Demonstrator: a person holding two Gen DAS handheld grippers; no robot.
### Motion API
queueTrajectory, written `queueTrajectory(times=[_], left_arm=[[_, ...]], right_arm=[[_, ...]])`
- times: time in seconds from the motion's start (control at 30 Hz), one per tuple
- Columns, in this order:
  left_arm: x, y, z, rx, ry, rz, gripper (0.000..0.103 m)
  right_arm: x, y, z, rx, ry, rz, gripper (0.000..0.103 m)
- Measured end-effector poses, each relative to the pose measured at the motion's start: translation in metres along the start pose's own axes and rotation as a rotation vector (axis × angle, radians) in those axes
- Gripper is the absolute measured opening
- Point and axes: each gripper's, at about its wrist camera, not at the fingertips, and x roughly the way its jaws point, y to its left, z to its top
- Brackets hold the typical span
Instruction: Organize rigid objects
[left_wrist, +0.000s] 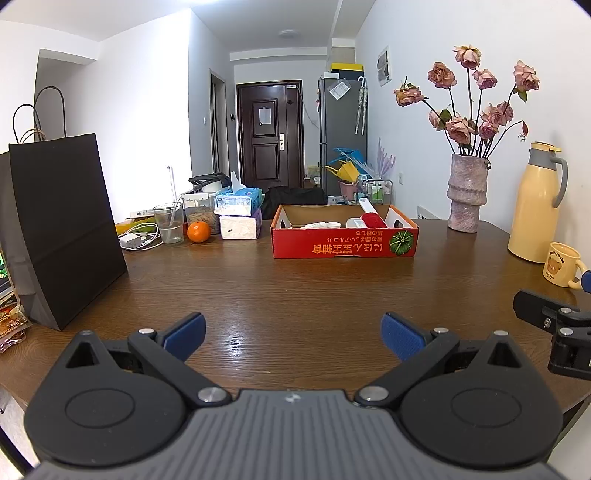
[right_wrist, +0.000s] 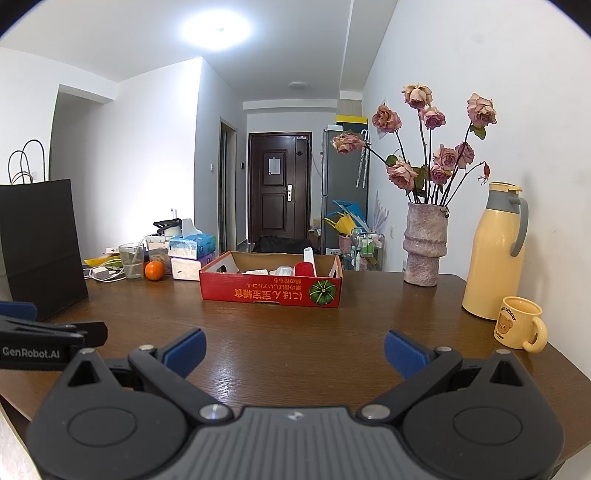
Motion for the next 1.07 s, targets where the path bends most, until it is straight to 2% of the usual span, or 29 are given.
queueTrajectory(times=[1.07], left_arm=[[0.0005, -0.0006, 0.0009, -0.005, -0.008, -0.008, 0.103]], right_arm=[[0.0011, 0.0042, 0.0022, -0.012, 0.003, 0.001, 0.103]])
